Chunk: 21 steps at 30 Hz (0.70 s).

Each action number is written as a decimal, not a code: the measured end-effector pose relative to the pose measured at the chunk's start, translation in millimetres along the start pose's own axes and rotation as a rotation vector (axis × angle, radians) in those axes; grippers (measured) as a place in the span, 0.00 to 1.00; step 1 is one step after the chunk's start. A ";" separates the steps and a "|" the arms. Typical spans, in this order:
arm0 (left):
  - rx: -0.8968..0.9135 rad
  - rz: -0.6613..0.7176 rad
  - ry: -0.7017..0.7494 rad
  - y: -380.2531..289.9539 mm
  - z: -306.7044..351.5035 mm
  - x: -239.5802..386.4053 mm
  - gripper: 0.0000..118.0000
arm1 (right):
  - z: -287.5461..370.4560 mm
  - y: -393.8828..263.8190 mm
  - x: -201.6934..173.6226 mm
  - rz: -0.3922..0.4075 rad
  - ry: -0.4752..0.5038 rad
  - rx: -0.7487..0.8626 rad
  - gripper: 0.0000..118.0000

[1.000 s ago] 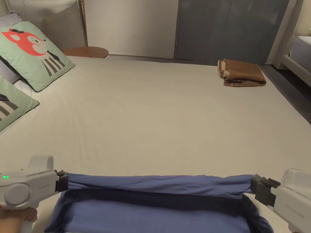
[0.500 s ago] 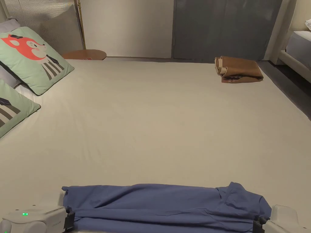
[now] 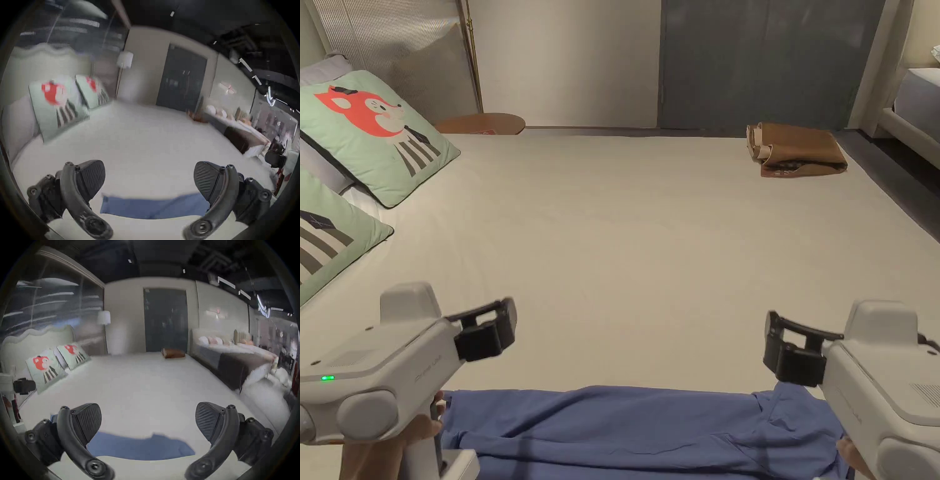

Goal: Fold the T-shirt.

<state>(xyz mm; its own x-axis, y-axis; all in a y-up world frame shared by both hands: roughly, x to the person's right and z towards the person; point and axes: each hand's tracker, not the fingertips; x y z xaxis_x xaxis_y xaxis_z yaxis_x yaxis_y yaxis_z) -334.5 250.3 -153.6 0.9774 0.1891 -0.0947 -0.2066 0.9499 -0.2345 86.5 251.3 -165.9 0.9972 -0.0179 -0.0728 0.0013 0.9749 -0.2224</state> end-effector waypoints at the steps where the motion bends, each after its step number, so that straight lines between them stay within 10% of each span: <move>1: 0.064 -0.018 -0.001 7.9 4.7 8.8 0.92 | 2.7 8.2 -7.2 0.019 -0.006 0.049 0.99; 10: 0.247 -0.185 0.045 26.2 10.4 54.3 0.88 | 12.6 35.6 -44.8 0.087 -0.081 0.222 0.85; 12: 0.267 -0.205 0.029 22.3 10.9 60.4 0.55 | 13.7 37.1 -46.9 0.085 -0.078 0.236 0.59; 13: 0.268 -0.214 0.034 20.7 9.6 63.0 0.17 | 12.7 37.6 -48.0 0.080 -0.083 0.238 0.33; 14: 0.260 -0.212 0.031 19.8 6.3 64.4 0.00 | 13.1 38.8 -47.7 0.085 -0.079 0.239 0.12; 21: 0.223 -0.188 -0.021 15.6 -0.4 66.2 0.00 | 7.8 36.9 -44.2 0.092 -0.055 0.231 0.00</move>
<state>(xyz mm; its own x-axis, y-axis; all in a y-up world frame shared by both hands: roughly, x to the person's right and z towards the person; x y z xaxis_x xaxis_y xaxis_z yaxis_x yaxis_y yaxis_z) -273.0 277.5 -163.9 0.9988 0.0076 -0.0491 -0.0090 0.9996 -0.0278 43.0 289.7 -163.3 0.9965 0.0792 -0.0277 -0.0790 0.9968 0.0109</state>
